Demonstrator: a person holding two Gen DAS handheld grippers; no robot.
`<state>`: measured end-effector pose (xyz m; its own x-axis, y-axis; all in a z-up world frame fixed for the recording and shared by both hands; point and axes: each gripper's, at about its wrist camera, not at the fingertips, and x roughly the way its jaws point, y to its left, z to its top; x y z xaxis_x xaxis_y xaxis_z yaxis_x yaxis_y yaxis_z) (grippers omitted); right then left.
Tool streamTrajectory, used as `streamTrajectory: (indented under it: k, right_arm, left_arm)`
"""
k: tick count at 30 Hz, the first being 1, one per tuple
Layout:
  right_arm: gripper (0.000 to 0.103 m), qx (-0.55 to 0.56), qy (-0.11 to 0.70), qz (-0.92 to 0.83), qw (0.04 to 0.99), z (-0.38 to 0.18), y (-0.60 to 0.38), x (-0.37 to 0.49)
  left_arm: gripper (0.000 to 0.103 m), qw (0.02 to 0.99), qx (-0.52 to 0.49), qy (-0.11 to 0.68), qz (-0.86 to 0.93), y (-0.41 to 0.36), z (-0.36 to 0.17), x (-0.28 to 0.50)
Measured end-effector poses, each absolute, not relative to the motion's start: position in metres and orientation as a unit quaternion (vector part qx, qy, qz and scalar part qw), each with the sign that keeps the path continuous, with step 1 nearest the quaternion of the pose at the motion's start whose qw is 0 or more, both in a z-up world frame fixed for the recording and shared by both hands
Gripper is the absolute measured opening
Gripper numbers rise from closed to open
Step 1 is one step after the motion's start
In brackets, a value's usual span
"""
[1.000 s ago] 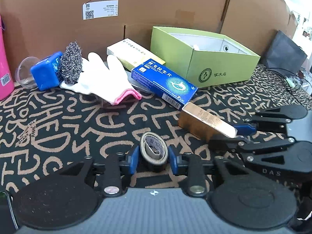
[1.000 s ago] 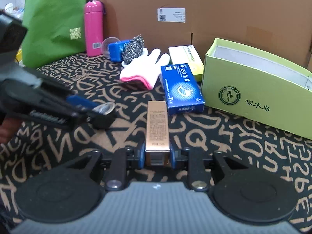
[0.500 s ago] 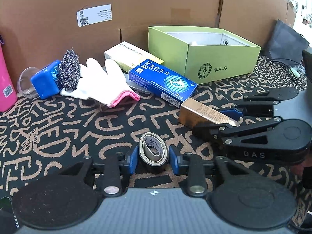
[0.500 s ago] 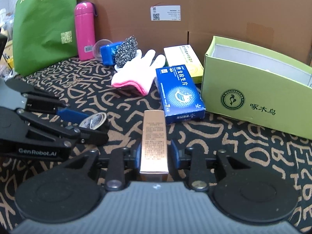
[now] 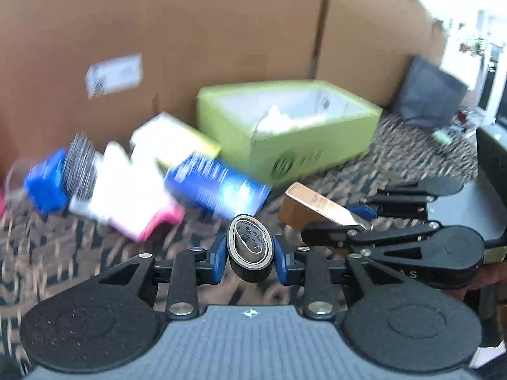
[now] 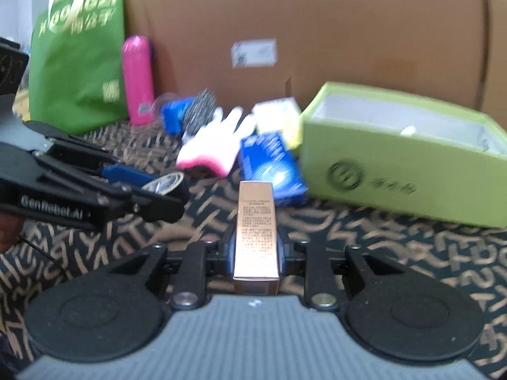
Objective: Organize objects
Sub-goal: 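Carry black tape roll with left tool toward the shoebox while right tool holds copper box, then release black tape and copper box into the shoebox with both tools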
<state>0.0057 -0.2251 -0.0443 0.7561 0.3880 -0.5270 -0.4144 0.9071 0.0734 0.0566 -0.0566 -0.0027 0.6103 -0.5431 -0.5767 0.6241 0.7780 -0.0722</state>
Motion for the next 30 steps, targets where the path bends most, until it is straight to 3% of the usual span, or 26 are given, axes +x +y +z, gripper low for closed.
streamTrajectory:
  k: [7,12,25,26,27,28,29,30]
  right_arm:
    - [0.024,-0.015,0.201,0.144,0.969,0.015,-0.29,0.029]
    - [0.024,-0.025,0.193,0.084,0.977,0.034,-0.325,0.079]
    - [0.024,-0.036,0.299,0.044,0.953,-0.03,-0.355,0.206]
    - [0.025,-0.036,0.306,0.047,0.95,-0.034,-0.357,0.211]
    - [0.038,-0.034,0.315,0.048,0.947,-0.038,-0.358,0.215]
    - [0.046,-0.032,0.319,0.047,0.946,-0.039,-0.359,0.214]
    - [0.05,-0.034,0.31,0.054,0.949,-0.036,-0.358,0.207]
    - [0.055,-0.039,0.295,0.061,0.953,-0.031,-0.356,0.198]
  left_arm:
    - [0.032,0.9,0.075,0.227,-0.364,-0.113,0.055,0.091]
    - [0.032,0.907,0.076,0.217,-0.352,-0.161,0.07,0.136]
    - [0.032,0.899,0.105,0.294,-0.308,-0.223,0.012,0.229]
    - [0.039,0.895,0.107,0.297,-0.314,-0.224,0.009,0.233]
    - [0.06,0.894,0.109,0.302,-0.314,-0.225,0.006,0.236]
    - [0.07,0.896,0.106,0.305,-0.306,-0.225,0.005,0.237]
    - [0.076,0.902,0.102,0.298,-0.296,-0.221,0.005,0.234]
    - [0.076,0.907,0.096,0.288,-0.293,-0.216,0.007,0.229]
